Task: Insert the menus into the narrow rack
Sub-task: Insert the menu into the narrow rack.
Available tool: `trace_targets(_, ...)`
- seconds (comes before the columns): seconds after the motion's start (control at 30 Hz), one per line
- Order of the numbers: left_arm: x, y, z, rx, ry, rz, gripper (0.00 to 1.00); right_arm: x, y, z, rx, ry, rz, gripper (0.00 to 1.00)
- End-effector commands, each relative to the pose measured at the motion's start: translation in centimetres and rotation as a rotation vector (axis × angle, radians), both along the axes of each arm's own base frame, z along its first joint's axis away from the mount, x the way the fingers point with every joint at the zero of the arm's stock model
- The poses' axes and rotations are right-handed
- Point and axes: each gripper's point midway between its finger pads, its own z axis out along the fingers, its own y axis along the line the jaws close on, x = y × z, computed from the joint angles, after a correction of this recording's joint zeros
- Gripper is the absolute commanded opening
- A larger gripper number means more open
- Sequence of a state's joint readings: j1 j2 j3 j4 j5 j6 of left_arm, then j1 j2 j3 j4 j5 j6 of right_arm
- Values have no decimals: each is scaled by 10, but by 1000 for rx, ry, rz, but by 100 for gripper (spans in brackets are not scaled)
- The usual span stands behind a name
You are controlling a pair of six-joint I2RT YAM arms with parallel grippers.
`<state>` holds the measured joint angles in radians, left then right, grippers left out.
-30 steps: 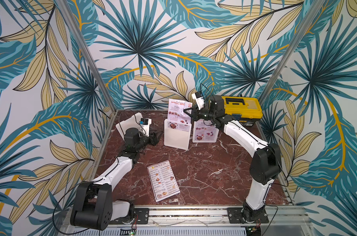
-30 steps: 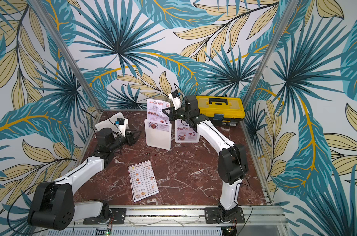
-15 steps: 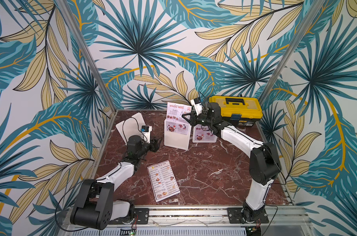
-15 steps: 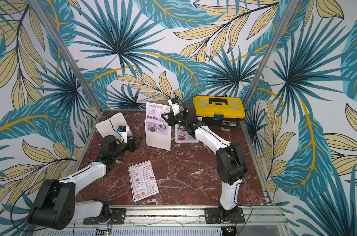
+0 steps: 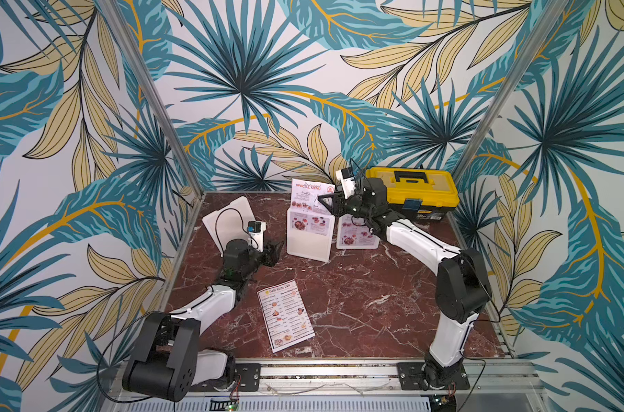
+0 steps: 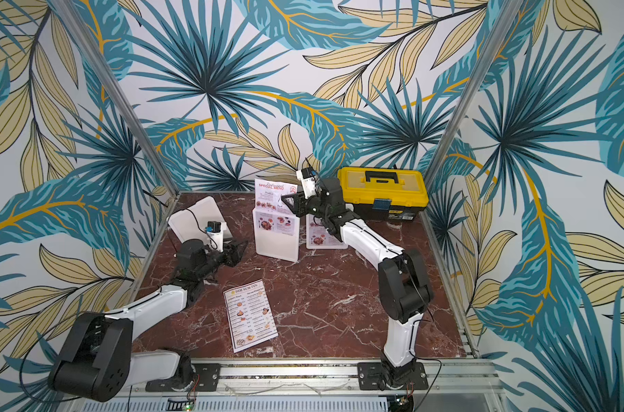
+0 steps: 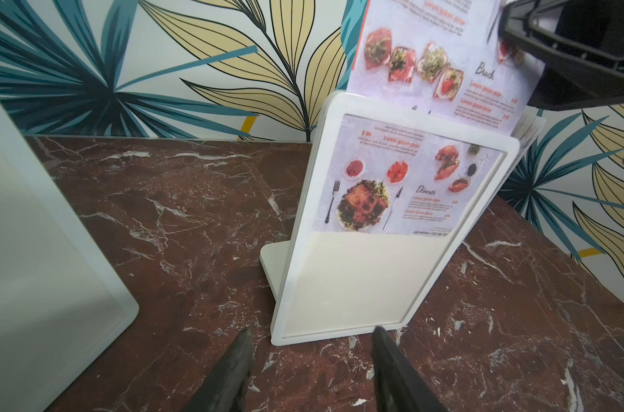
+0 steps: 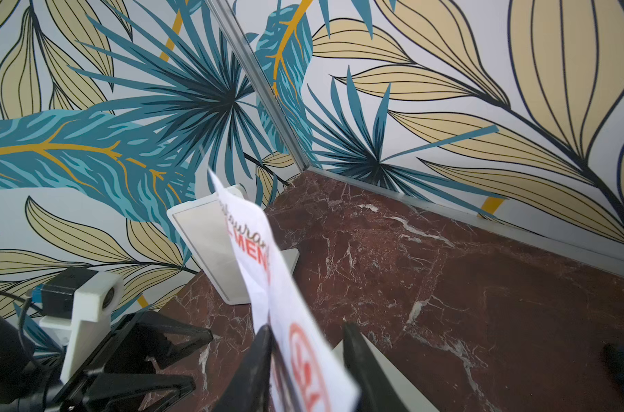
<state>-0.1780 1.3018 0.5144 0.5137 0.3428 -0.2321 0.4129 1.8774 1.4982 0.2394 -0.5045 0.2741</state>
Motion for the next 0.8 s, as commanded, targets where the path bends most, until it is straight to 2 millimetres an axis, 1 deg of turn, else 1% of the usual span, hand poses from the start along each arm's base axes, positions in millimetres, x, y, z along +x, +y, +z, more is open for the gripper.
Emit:
trace_targets(0.0,0,-1,7,8,-41,0,54,-1,-6,36,31,-73,-19,34)
trace_targets(0.1,-1,-2,7,9,-41,-4,54,-3,-7,41,34,-84,-16,34)
trace_targets(0.13,-1,-2,7,10,-41,-5,54,-4,-6,42,34,-87,-8,29)
trace_targets(0.17,-1,-3,7,10,-41,-7,54,-7,-5,43,39,-90,6,21)
trace_targets(0.23,-1,-3,7,11,-42,-7,54,-11,-2,42,43,-95,30,11)
trace_targets(0.27,-1,-2,7,12,-43,-4,54,-12,-1,39,46,-95,39,8)
trace_targets(0.33,-1,-2,7,12,-43,-1,54,-13,-1,35,47,-96,43,6)
trace_targets(0.5,-1,-3,7,12,-43,-5,54,-13,-1,16,37,-89,42,5)
trace_targets(0.6,0,-3,7,14,-43,-5,54,-13,-2,10,37,-85,36,5)
trace_targets(0.67,-1,-4,7,14,-43,-10,54,-14,-1,10,41,-84,41,9)
trace_targets(0.77,-2,-4,7,15,-44,-9,54,-15,-2,19,55,-96,42,19)
